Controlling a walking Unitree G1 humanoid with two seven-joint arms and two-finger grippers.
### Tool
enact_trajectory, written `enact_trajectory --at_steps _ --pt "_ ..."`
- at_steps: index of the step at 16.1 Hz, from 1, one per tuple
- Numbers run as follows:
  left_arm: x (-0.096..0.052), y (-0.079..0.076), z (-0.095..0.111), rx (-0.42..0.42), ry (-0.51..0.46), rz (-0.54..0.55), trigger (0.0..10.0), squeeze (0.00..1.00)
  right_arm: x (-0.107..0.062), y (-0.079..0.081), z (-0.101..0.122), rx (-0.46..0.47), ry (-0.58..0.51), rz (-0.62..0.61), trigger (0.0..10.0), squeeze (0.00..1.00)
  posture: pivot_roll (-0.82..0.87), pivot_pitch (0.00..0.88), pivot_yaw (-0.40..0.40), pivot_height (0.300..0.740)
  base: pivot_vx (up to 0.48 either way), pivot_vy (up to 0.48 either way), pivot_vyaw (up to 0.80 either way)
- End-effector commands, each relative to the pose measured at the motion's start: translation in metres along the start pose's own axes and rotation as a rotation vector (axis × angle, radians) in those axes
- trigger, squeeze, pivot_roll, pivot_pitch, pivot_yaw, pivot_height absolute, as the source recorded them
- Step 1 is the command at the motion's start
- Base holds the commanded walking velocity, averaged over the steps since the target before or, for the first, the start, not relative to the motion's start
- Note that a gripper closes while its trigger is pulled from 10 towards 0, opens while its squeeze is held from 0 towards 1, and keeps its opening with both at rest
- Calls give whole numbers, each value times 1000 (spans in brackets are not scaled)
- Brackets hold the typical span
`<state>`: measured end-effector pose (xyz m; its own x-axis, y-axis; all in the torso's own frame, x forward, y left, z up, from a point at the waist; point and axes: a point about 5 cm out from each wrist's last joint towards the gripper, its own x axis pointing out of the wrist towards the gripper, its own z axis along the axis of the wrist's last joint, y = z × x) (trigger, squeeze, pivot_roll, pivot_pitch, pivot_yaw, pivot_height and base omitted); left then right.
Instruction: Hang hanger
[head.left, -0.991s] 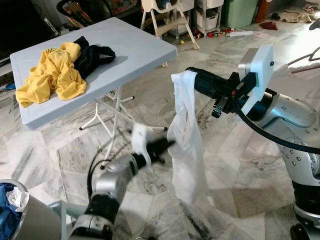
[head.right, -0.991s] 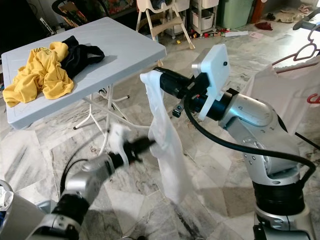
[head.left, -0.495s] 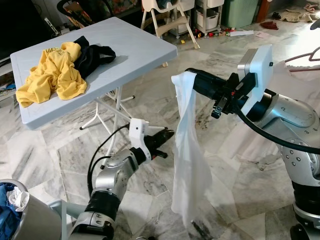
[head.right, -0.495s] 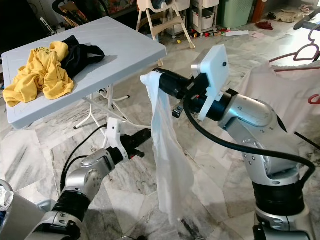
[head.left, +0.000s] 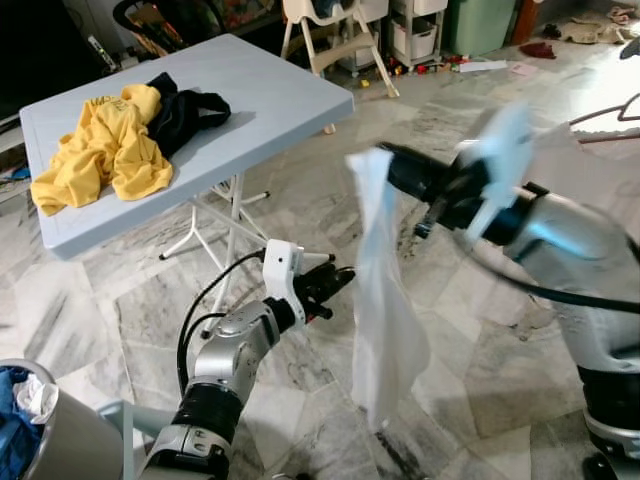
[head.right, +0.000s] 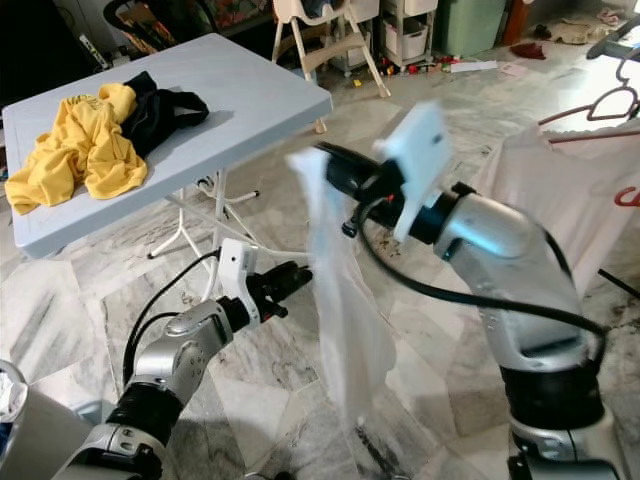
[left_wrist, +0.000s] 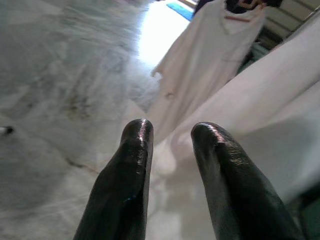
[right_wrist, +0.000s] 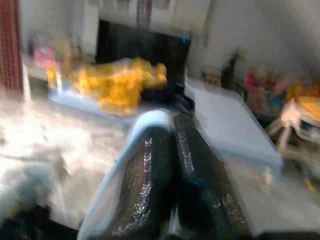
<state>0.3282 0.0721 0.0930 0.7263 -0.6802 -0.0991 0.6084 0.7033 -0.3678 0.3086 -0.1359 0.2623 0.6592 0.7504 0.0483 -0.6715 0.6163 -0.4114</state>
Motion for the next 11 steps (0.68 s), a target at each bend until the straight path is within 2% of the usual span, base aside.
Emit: enact_trajectory --at_steps 1,2,3,4,6,7,8,9,10,11 --pt "-6 11 -1 30 6 65 10000 1000 3 1 -7 -79 49 -10 0 0 -213 95 173 740 0 0 0" --pt "-9 21 6 81 -22 165 10000 1000 0 1 -28 -147 154 -24 0 0 -209 95 169 740 0 0 0" --pt "-13 32 14 108 -74 285 10000 1000 -5 -1 -45 -141 220 -60 0 0 -209 95 169 740 0 0 0" --pt "-17 38 19 113 -108 341 10000 1000 -9 -3 -53 -102 246 -92 0 0 -202 97 167 740 0 0 0" --pt "-24 36 16 138 -134 335 10000 1000 -15 -8 -72 -26 296 -211 0 0 -196 99 167 740 0 0 0" --pt "-28 32 7 147 -117 334 10000 1000 -18 -9 -87 85 341 -303 0 0 -189 103 166 740 0 0 0" --pt "-29 31 2 170 -98 332 10000 1000 -18 -8 -95 132 368 -334 0 0 -186 106 166 740 0 0 0" --pt "-29 29 -3 188 -85 329 10000 1000 -15 -5 -98 137 351 -338 0 0 -180 111 166 740 0 0 0" --pt "-28 28 -4 182 -86 335 10000 1000 -10 -3 -89 135 277 -325 0 0 -180 113 167 740 0 0 0" --pt "-27 27 -4 183 -87 333 10000 1000 -1 0 -69 162 143 -285 0 0 -182 113 166 740 0 0 0"
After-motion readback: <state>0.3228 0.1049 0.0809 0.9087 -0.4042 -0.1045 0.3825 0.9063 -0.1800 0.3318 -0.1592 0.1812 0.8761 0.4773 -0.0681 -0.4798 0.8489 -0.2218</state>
